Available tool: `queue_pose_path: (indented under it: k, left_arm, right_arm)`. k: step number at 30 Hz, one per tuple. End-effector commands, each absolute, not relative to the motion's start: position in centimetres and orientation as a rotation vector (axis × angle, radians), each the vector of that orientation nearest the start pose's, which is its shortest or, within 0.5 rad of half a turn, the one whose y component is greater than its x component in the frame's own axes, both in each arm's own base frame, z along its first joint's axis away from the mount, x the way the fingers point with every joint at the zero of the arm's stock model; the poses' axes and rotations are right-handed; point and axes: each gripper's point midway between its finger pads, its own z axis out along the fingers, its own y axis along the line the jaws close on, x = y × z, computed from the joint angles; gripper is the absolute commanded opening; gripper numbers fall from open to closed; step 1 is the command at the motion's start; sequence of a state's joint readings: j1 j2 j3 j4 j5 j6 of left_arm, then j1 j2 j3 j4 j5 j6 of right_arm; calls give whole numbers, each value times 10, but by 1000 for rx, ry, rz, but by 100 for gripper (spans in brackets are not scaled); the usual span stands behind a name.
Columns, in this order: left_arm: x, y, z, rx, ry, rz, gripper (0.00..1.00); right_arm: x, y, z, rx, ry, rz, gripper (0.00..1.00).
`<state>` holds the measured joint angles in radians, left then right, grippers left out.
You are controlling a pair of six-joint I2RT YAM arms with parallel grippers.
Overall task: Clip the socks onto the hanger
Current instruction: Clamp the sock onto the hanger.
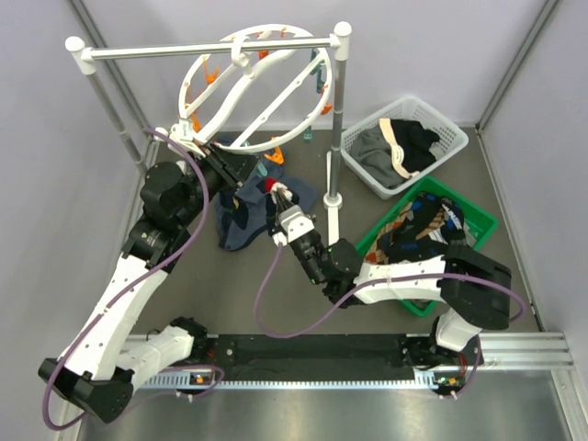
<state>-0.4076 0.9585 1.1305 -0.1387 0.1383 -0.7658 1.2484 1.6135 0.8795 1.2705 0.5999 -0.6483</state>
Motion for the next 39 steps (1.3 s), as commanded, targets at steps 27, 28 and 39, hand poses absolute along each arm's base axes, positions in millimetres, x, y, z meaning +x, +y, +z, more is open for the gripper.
queue_pose_path:
  k: [27,28,39]
  left_arm:
    - [297,-181,433,-194,1542,-1035,0]
    - [296,-181,434,-192,1541,-1036,0]
    - [291,-185,441,-188,1526,-1088,0]
  right_arm:
    - [236,350,418,-212,879,394,0]
    - [236,351,418,-216,881,395,0]
    - [240,369,411,-248,893,396,0]
